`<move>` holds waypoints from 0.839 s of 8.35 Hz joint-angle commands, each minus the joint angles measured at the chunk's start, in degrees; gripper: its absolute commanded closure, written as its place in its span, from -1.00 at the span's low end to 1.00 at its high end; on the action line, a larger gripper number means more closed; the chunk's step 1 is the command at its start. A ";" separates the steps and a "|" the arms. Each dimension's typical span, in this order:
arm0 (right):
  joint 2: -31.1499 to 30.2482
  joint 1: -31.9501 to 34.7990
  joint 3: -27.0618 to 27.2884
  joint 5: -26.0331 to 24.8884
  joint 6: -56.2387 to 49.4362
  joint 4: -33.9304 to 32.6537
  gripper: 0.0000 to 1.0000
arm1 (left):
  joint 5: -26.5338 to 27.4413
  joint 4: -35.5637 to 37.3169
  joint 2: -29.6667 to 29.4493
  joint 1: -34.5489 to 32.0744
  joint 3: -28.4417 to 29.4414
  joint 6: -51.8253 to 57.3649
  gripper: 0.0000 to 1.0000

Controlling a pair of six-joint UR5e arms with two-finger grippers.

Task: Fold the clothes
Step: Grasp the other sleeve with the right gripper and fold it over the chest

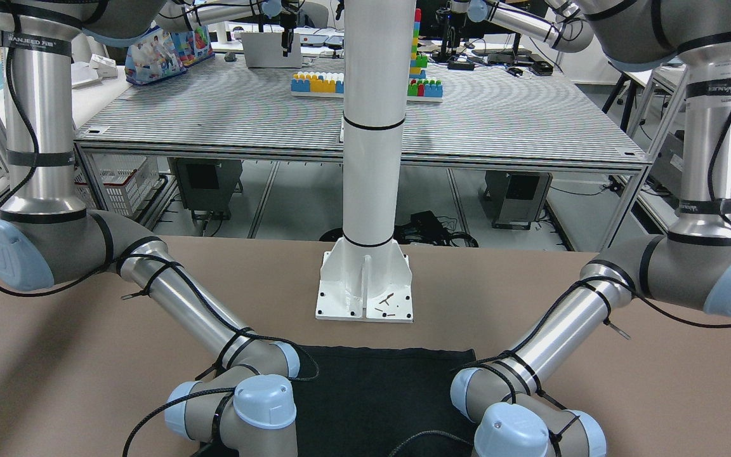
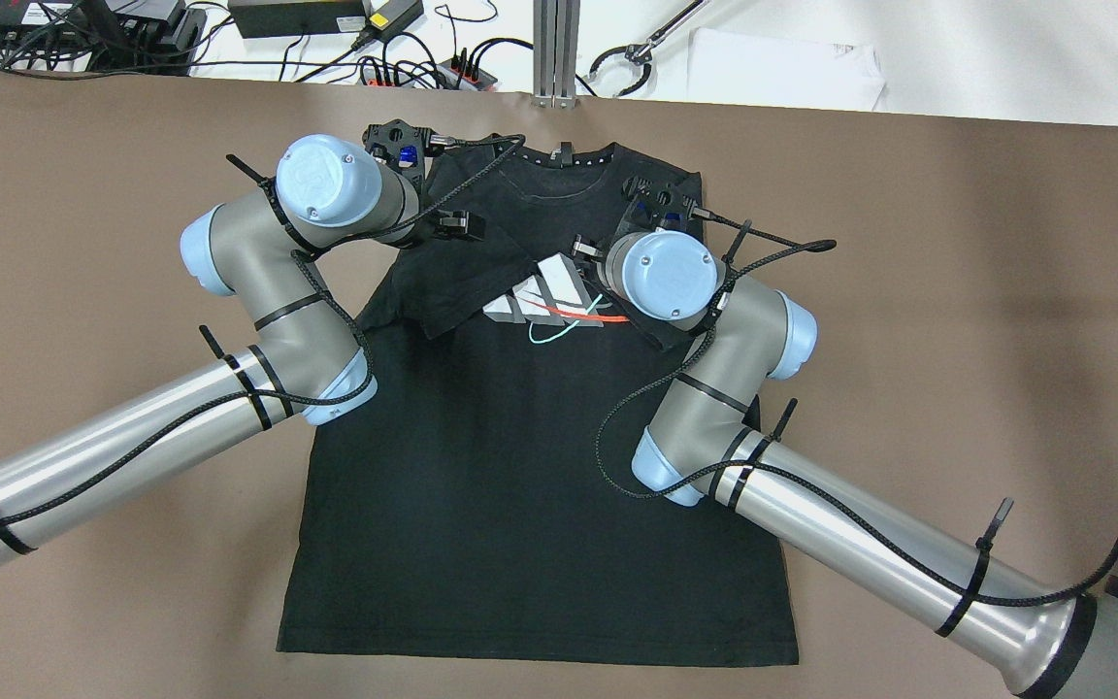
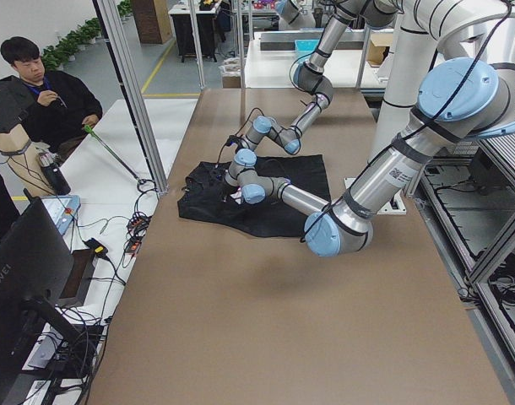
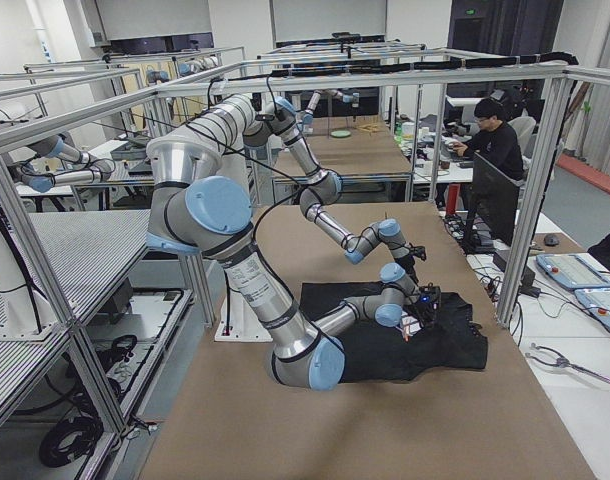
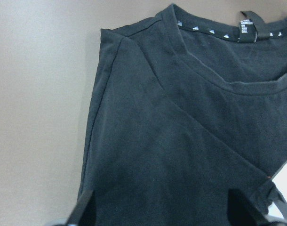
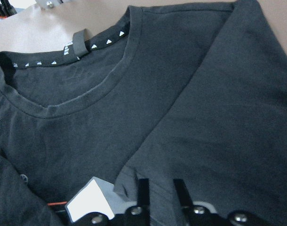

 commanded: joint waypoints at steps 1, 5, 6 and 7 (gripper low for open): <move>0.02 -0.59 -0.28 -1.11 -5.74 0.00 -0.89 | -0.84 -0.10 -0.24 -0.19 -0.14 0.01 -1.00; -9.53 -0.93 18.82 1.87 -6.52 -6.37 -0.88 | -6.55 -0.10 3.34 -1.34 -9.60 -8.65 -1.00; -14.34 -2.42 27.59 2.83 1.24 -9.90 -0.88 | -6.56 -0.18 7.28 -0.29 -14.60 -14.53 -1.00; -19.87 -3.91 35.42 3.88 5.85 -10.20 -0.88 | -5.86 -0.10 11.32 2.68 -20.39 -19.98 -1.00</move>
